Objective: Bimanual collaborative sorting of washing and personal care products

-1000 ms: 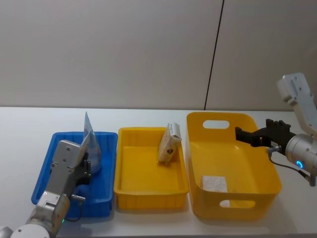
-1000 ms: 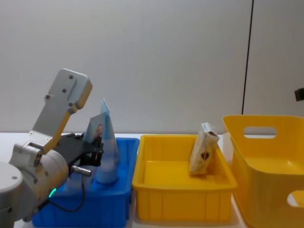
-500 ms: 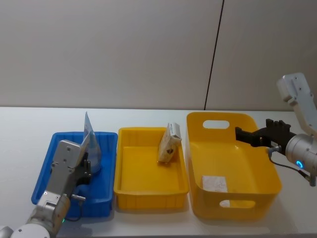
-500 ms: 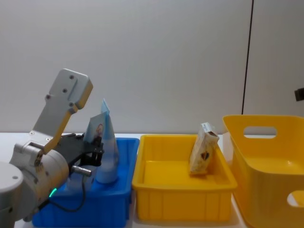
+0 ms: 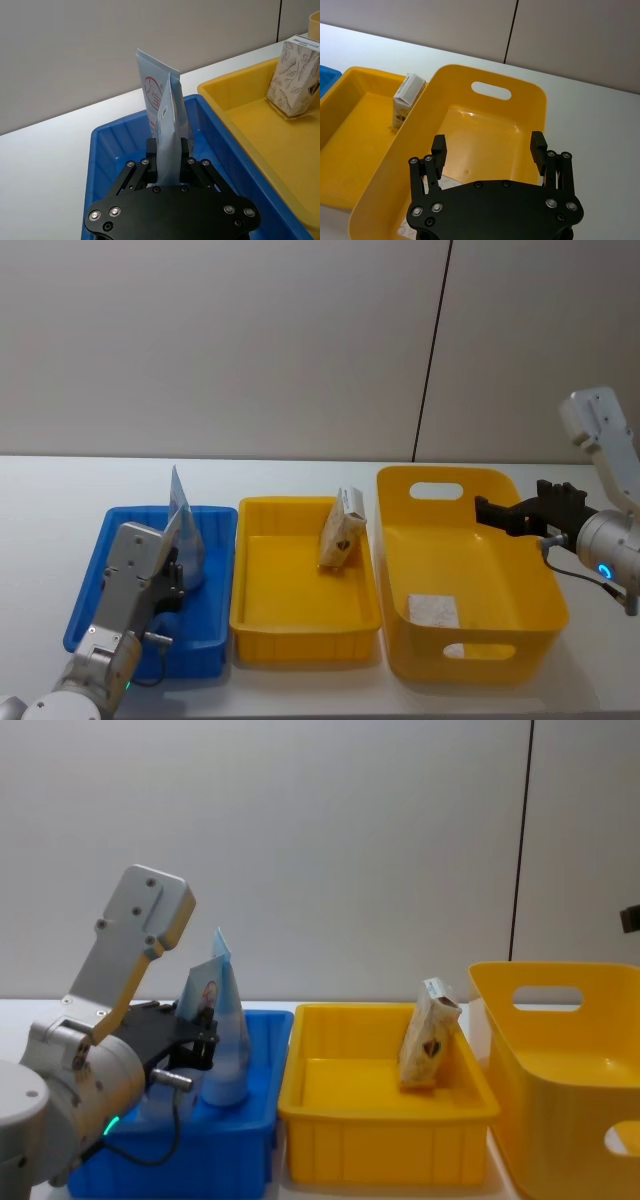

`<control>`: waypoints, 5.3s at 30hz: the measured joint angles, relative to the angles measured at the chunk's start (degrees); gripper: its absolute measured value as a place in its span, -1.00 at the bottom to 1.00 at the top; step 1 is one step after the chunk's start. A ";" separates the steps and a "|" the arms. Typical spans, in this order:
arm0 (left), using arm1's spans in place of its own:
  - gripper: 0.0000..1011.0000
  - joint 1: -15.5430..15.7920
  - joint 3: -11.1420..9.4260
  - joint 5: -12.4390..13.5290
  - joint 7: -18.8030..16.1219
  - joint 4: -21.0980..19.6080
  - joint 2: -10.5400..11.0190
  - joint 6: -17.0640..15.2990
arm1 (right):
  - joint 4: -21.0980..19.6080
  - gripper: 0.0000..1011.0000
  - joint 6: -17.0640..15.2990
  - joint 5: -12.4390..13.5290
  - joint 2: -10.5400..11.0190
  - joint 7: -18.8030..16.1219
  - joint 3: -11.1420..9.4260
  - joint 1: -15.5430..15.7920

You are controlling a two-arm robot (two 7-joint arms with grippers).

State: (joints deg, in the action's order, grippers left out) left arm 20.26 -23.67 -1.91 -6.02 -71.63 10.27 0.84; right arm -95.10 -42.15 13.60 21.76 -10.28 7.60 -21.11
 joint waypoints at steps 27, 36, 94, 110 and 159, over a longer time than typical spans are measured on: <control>-0.59 -0.65 3.33 -3.52 1.04 -1.33 -1.46 -0.17 | 0.00 0.99 0.00 0.00 0.00 0.00 0.00 0.00; -0.59 -0.95 4.25 -2.09 -1.43 -3.02 -1.45 -2.16 | 0.00 0.99 0.00 0.00 0.00 0.00 0.00 0.00; -0.59 -2.30 14.74 -29.76 14.41 -19.70 -10.92 -4.09 | 0.31 0.99 2.06 -0.67 1.64 -4.53 3.05 -2.42; -0.59 -0.48 13.67 -40.84 19.41 -18.02 -17.72 -4.82 | 1.66 0.99 7.04 -0.24 4.17 -13.70 8.11 -6.80; -0.59 3.58 7.33 -39.42 17.81 -13.11 -20.63 -0.36 | -3.85 0.99 4.94 0.06 11.88 -20.85 11.97 -10.41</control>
State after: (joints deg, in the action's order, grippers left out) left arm 23.84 -16.33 -41.33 11.78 -84.74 -10.36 0.48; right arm -98.95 -37.21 13.66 33.64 -31.13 19.58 -31.53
